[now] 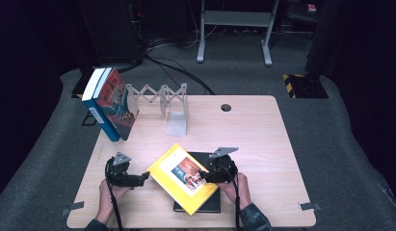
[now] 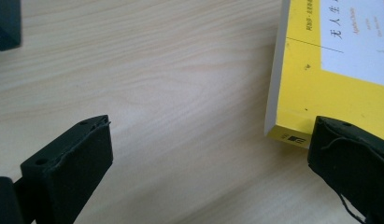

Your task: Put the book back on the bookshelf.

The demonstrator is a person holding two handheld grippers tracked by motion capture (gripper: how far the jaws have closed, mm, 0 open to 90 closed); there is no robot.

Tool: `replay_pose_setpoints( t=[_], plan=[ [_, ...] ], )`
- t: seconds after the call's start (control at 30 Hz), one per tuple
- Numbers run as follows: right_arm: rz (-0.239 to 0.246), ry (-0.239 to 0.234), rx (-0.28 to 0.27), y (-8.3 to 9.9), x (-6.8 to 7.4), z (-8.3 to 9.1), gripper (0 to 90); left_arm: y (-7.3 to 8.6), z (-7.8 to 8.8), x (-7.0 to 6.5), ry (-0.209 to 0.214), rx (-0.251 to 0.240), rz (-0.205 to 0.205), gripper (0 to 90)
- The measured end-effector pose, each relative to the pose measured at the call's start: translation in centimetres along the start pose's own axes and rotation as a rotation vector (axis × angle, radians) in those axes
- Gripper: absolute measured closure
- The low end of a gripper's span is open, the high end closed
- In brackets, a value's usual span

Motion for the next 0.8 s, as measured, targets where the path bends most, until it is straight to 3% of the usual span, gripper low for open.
replay_pose_setpoints(
  t=[0.33,0.43,0.57,0.7,0.8],
  plan=[
    [-0.039,-0.003,-0.02,0.6,-0.8,0.4,44.9,-2.8,-2.7,0.2,-0.007,0.017,0.005,0.0],
    [-0.048,-0.003,-0.022,0.6,-1.0,0.5,44.9,-3.5,-3.2,0.4,0.013,0.021,0.025,0.0],
    [-0.054,0.006,-0.026,0.7,-0.9,0.5,44.7,-3.3,-2.9,-0.1,0.039,0.031,0.03,0.0],
    [-0.072,-0.021,-0.029,0.9,-1.0,0.6,44.8,-2.9,-2.9,-1.0,0.028,0.037,0.003,0.0],
    [-0.07,-0.023,-0.031,0.9,-1.0,0.6,46.8,-3.2,-3.0,-1.0,0.023,0.034,0.006,0.0]
  ],
)
Point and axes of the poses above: each handheld gripper's, and its own axes: z roughly backward along the jaws, y roughly out of its underside, x roughly to its left, the point moved 7 cm from there along -z, roughly forward along the jaws, and after that the axes turned 9 degrees about x, right-handed, at the moved point
